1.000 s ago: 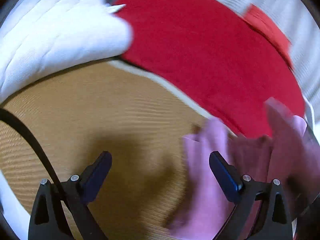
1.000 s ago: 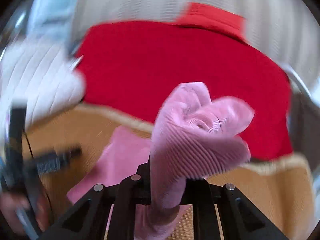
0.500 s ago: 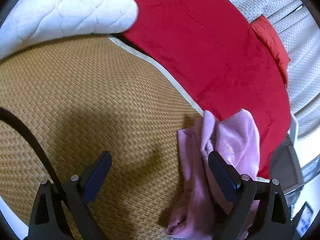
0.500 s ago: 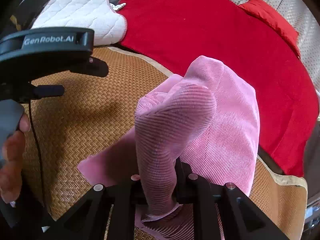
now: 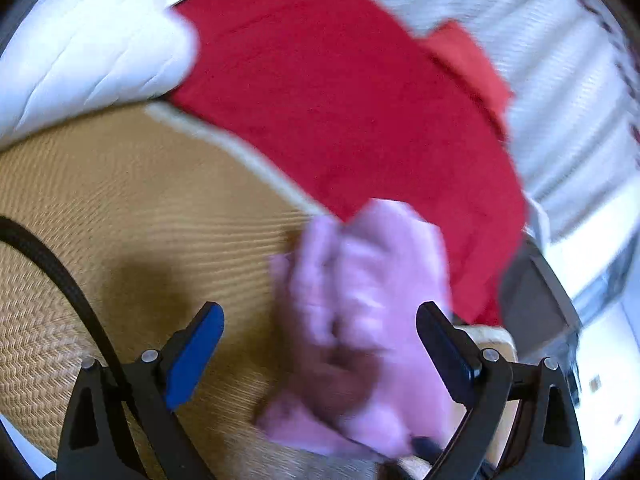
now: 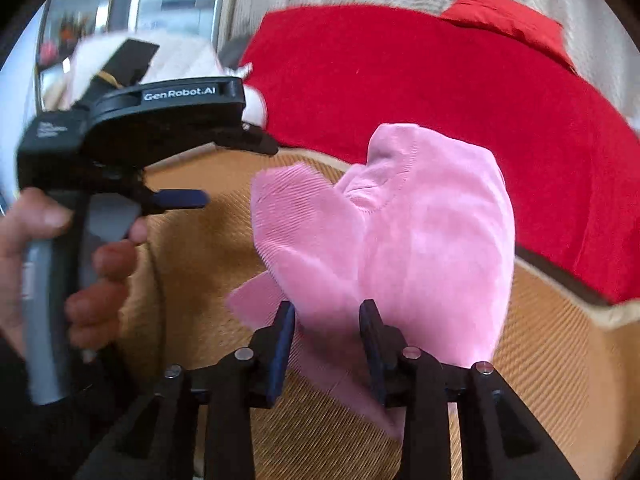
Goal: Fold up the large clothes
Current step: 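Grasp the coat side with the right tool and lift it over the bundle, then lay the lifted coat side over the bundle and open the right tool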
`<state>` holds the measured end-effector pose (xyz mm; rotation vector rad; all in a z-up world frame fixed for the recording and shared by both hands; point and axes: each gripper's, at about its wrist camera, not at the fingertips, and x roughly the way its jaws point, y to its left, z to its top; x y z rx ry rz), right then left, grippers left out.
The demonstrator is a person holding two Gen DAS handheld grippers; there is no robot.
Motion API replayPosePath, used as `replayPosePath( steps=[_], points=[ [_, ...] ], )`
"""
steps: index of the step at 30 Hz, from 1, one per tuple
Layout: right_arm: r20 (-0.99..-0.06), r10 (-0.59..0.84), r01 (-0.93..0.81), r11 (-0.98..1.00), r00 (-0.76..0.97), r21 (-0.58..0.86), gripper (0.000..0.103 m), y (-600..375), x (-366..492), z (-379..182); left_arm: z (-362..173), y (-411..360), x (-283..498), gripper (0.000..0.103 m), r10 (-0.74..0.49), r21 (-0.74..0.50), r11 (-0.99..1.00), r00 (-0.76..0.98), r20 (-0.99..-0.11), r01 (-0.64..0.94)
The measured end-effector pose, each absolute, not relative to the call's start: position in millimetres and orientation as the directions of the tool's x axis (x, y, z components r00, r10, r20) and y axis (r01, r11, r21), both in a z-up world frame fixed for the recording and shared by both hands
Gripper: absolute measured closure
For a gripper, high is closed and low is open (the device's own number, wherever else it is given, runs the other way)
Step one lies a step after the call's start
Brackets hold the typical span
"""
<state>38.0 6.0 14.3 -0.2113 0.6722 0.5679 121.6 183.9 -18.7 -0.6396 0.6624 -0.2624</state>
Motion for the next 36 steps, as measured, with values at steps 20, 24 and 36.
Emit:
replayPosePath(
  steps=[20, 24, 36],
  points=[
    [-0.484, 0.753, -0.225, 0.617, 0.446, 0.754, 0.042, -147.2, 97.7, -11.6, 0.7, 89.9, 112.1, 0.009, -0.151, -0.222, 0.975, 0.803, -0.577, 0.024],
    [-0.444, 0.808, -0.188, 0.541, 0.389, 0.820, 0.041, -142.4, 151.6, -16.1, -2.1, 69.4, 125.7, 0.009, -0.185, -0.201, 0.976, 0.807, -0.561, 0.085],
    [-0.483, 0.833, -0.024, 0.507, 0.269, 0.862, 0.022, -110.6, 273.9, -60.7, -78.6, 78.5, 153.3, 0.007, -0.209, -0.236, 0.970, 0.691, -0.692, 0.056]
  ],
)
